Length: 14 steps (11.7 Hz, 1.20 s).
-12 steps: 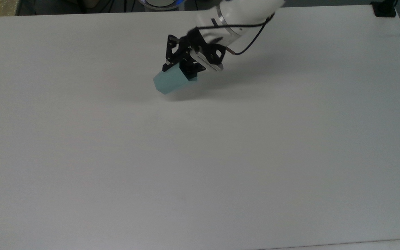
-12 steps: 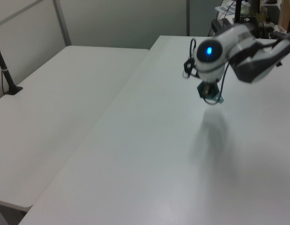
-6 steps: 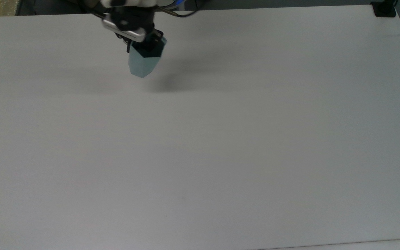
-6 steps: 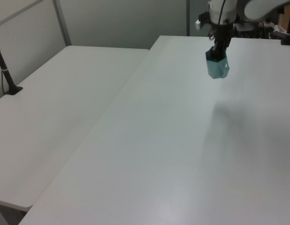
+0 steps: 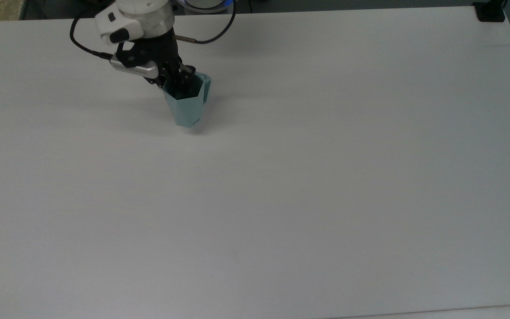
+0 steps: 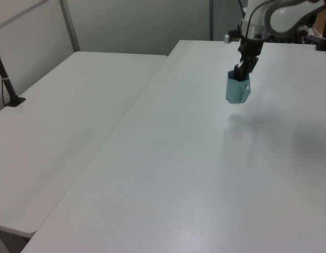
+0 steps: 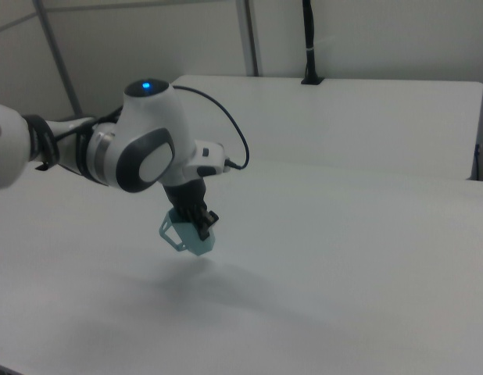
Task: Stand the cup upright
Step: 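Lift the cup and rotate it so its opening faces up, then lower the upright cup onto the table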
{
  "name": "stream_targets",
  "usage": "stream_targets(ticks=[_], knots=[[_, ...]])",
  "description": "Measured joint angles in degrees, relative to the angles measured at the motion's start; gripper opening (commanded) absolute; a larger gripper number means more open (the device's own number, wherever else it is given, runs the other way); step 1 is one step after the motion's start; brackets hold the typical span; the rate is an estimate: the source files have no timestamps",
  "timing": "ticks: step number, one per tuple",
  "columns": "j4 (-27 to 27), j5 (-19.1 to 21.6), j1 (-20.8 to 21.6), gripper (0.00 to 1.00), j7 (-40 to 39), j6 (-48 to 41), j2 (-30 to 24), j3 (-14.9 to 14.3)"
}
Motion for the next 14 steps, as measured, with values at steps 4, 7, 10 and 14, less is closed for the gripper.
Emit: stream_targets(ticks=[4, 7, 10, 14], knots=[[-2.0, 0.4, 0.0, 0.00, 0.0, 1.8, 2.6, 0.0], [-2.3, 0.6, 0.0, 0.00, 0.0, 2.2, 3.5, 0.0], [-2.3, 1.4, 0.0, 0.49, 0.0, 2.5, 3.7, 0.0], [-2.1, 2.1, 0.0, 0.71, 0.0, -0.3, 3.7, 0.0]])
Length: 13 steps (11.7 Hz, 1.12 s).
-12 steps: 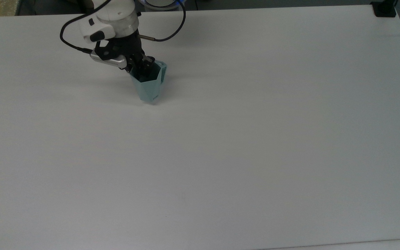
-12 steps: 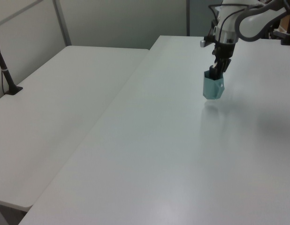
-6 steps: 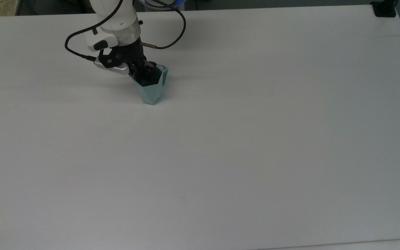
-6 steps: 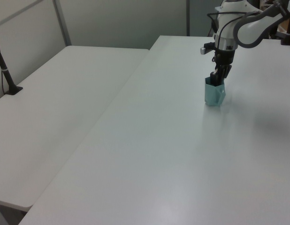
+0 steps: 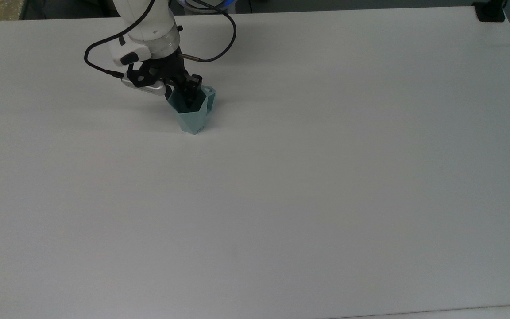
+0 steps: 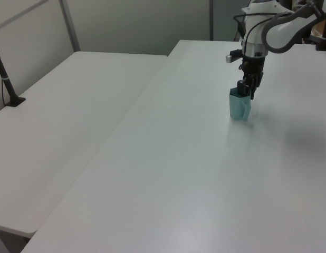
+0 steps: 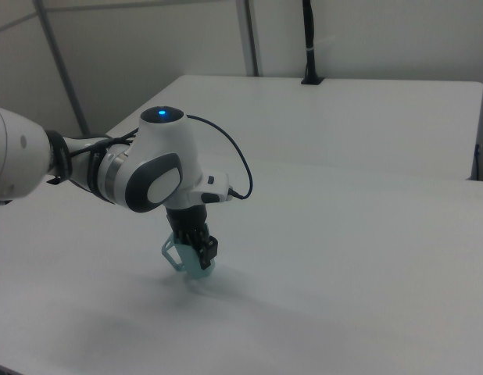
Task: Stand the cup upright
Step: 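Lower the upright cup onto the table, then open the gripper and raise it away from the cup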
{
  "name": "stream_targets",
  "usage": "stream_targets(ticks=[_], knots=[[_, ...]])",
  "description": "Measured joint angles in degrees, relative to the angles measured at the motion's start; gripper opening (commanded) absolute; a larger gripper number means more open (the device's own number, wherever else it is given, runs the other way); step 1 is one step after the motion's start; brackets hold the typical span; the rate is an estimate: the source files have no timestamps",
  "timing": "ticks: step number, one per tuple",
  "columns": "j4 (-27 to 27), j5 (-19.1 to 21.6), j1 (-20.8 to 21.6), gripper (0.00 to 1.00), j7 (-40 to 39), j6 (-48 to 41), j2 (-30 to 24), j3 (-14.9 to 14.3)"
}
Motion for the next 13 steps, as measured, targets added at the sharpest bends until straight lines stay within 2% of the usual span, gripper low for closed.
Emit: stream_targets(ticks=[1, 2, 9, 11, 13], knots=[[0.1, 0.0, 0.0, 0.90, 0.0, -0.1, 0.0, 0.0], [0.3, 0.0, 0.0, 1.00, 0.0, -0.1, -0.1, 0.0], [8.5, 0.0, -0.7, 1.00, 0.0, -2.2, -3.4, -0.4], [16.4, -0.1, -0.8, 1.00, -0.3, -13.6, -4.9, -2.8], [25.7, -0.6, -0.9, 1.00, -6.4, -25.7, -6.1, -6.6]])
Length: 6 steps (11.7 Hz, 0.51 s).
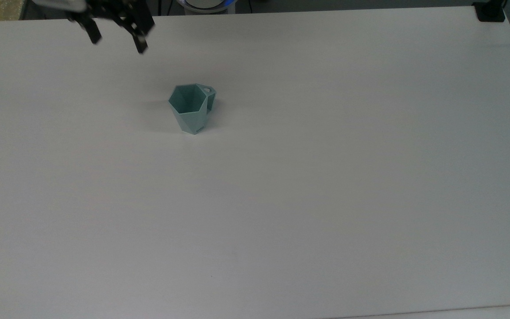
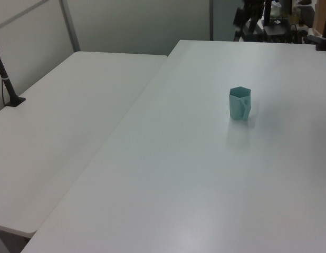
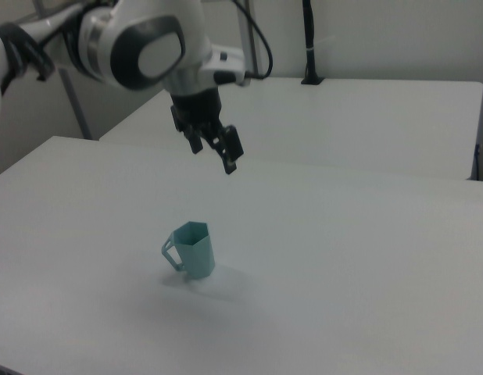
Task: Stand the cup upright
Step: 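Open the gripper and raise it away from the cup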
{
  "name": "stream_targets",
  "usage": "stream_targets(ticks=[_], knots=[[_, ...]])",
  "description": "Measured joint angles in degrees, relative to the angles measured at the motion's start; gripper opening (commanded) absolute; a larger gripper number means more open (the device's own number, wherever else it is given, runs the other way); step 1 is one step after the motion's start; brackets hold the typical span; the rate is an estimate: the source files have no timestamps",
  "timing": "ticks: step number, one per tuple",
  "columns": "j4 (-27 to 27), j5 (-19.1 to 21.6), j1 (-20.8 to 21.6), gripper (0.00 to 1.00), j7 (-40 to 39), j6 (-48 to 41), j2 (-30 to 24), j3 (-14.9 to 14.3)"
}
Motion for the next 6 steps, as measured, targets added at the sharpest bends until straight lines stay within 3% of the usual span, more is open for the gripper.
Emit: stream_targets(ticks=[3, 6], knots=[[5.1, -8.4, 0.4, 1.00, -8.9, -10.5, -0.3, -0.6], [5.2, -9.0, 2.2, 1.00, -10.5, -10.9, 0.1, -0.1]])
